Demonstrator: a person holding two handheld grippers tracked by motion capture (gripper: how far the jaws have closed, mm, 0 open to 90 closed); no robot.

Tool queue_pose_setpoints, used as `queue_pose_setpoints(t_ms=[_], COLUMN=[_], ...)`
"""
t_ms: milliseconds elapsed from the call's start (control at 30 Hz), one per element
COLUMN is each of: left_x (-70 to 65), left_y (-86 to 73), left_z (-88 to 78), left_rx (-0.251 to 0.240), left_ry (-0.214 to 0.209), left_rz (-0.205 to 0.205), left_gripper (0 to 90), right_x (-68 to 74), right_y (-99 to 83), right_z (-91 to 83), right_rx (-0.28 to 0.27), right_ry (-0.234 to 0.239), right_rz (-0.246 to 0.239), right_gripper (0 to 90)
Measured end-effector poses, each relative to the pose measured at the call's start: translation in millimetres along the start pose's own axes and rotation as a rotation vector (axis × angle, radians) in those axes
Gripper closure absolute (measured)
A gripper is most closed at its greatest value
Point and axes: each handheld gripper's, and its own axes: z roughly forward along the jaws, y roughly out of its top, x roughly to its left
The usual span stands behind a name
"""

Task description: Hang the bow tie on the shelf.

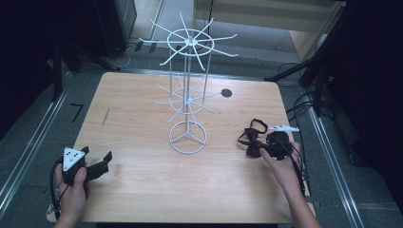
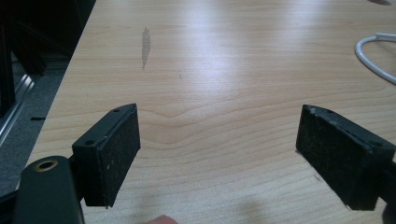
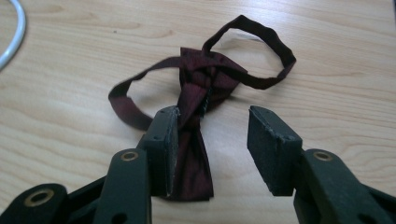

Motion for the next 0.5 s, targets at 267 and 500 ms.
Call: queue_pose_setpoints(t_ms=[267,500], left_x=[0.0,-0.2], left_y=[-0.1,-0.2], left_z=[-0.1,-0.1], left_rx=[-0.002,-0.004], left_ry=[-0.003,-0.006], left_rz=[0.004,0.008], left_gripper=[14.7,14.7], right_x=[0.0,-0.7], right_y=[22.7,22.5], right_z=[20.2,40.3], right_rx=[0.086,0.144], right_ry=[0.001,0.013], right_rz=[0.068,0.113], right_gripper=[54.6,57.7])
